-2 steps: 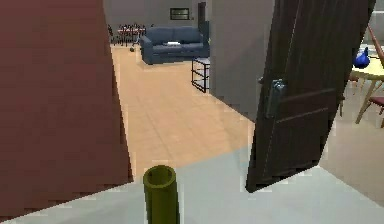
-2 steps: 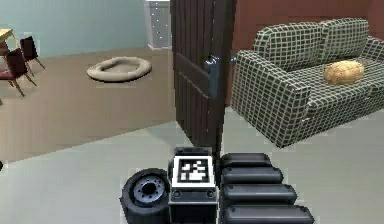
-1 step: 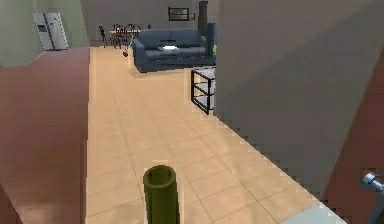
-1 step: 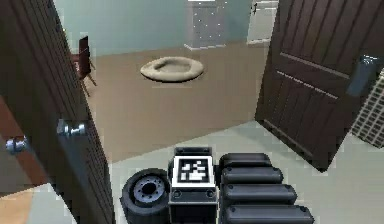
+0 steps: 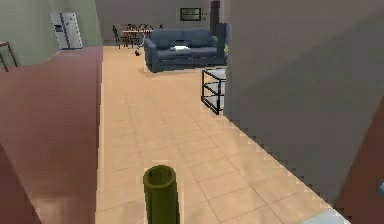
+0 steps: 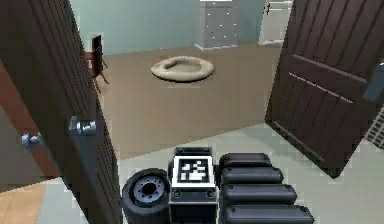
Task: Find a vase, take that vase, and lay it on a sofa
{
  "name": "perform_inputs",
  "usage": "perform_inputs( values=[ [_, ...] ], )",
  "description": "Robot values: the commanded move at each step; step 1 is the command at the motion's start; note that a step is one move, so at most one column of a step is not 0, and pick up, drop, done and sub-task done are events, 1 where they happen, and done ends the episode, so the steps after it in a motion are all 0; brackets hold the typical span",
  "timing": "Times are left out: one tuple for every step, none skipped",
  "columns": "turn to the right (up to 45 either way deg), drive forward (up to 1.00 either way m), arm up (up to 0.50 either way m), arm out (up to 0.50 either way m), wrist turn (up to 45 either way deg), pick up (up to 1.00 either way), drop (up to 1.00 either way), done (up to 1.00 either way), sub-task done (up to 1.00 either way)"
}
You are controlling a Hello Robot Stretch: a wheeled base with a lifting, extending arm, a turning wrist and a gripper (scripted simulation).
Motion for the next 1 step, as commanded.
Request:
perform_inputs(
  values=[
    [0.0,0.60,0.00,0.00,0.0,0.00,0.00,0.00,0.00]
  ],
)
